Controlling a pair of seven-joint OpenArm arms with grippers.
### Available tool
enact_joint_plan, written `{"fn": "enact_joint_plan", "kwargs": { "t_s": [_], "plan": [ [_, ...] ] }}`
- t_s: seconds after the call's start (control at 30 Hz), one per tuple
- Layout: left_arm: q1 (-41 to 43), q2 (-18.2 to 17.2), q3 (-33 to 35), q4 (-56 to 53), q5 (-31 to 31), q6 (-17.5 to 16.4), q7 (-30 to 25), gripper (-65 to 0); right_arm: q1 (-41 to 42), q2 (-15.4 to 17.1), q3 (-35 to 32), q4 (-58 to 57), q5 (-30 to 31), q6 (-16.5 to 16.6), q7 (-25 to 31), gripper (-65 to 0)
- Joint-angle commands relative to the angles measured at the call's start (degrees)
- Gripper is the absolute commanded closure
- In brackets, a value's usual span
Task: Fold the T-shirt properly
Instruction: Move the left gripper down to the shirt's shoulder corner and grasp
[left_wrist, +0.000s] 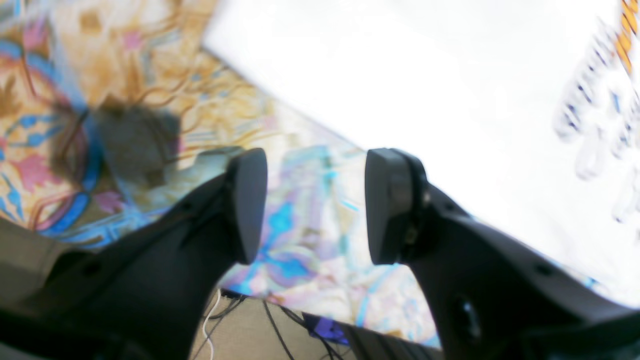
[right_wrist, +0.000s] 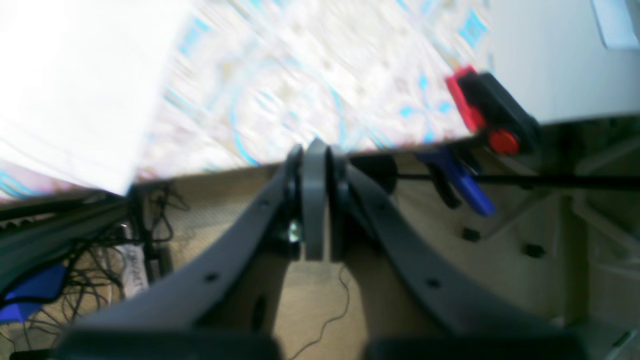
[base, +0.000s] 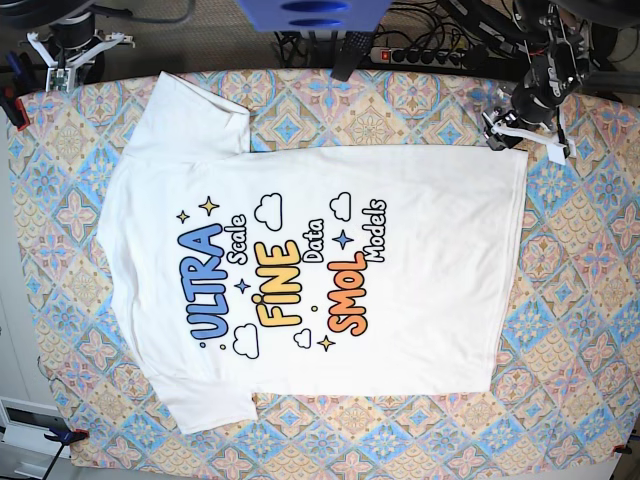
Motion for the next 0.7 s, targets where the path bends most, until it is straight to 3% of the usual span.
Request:
{"fn": "enact_joint_plan", "kwargs": {
  "t_s": [0.0,0.3,0.67],
  "plan": [
    [-0.45,-0.71,-0.29,-0.29,-0.72,-0.19,-0.52,-31.7,-0.96,0.60,0.43,0.77,0.48,-0.49,1.01,0.0],
    [-4.14,-0.62,-0.03,-5.13,-0.20,-0.19,-3.60,-31.7,-0.60,0.77,0.96,0.42,16.04,-0.49,0.92,0.0],
    [-10.12,-0.54,0.15,-13.30,-0.55,-0.10,-3.69,-30.3,1.24,0.86,0.69,0.33,19.82,-0.49,-0.05,0.0]
  ]
}}
